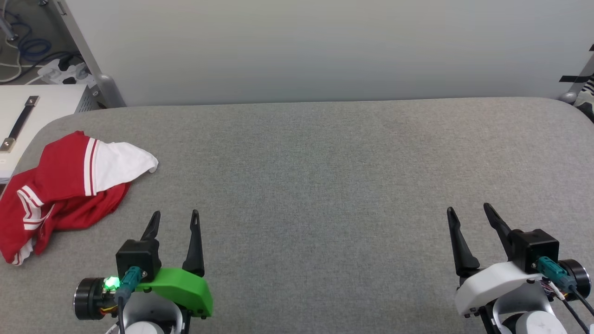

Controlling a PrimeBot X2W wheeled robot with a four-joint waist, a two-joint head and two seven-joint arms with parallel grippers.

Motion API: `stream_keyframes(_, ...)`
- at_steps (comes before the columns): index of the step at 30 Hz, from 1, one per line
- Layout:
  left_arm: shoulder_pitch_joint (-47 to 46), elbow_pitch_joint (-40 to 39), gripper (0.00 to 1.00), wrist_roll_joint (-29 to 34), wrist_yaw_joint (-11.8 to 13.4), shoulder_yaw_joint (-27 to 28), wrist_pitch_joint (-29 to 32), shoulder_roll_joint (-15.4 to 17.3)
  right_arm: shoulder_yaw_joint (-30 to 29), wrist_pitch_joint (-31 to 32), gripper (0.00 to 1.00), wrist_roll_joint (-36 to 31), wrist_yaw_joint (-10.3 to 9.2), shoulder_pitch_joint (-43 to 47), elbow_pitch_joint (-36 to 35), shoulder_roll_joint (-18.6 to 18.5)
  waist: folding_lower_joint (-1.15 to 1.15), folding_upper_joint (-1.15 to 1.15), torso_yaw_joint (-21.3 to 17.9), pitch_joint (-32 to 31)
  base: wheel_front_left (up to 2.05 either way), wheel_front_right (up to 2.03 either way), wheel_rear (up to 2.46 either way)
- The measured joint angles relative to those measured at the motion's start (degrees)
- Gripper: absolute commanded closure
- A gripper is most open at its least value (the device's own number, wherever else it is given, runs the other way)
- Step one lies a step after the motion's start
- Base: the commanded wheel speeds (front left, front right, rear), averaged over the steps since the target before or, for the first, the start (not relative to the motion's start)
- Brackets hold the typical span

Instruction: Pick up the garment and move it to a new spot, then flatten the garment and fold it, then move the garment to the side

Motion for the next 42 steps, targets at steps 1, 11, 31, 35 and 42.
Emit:
stream_keyframes(1,0.00,0.01,0.00,0.00,-0.20,-0.05,-0.01,0.00,0.02,-0.24,0.00,0.21,0.00,0.00,-0.01,0.00,0.00,0.00,0.01,0.01,0.00,0.00,0.00)
stream_keyframes(11,0.02,-0.12,0.00,-1.47,-0.41,-0.11,-1.22,0.00,0.01,-1.52,0.00,0.55,0.00,0.00,-1.62,0.00,0.00,0.00,0.10,0.17,0.00,0.00,0.00)
stream_keyframes(31,0.08,-0.15,0.00,-3.60,-0.93,-0.58,-3.66,0.00,-0.20,-3.94,0.00,2.02,0.00,0.14,-1.94,0.00,0.01,0.00,0.11,0.56,0.00,0.00,0.00)
stream_keyframes(35,0.09,0.04,0.00,-4.07,-0.93,-0.67,-4.09,0.00,-0.21,-4.32,0.00,2.33,0.00,0.15,-1.41,0.00,0.01,0.00,0.15,0.58,0.00,0.00,0.00)
stream_keyframes(42,0.22,1.97,0.00,-5.13,-1.01,-1.23,-5.10,-0.01,-0.23,-5.05,0.00,2.65,0.00,0.19,-0.07,0.01,0.01,0.00,0.20,0.70,0.00,0.00,0.00)
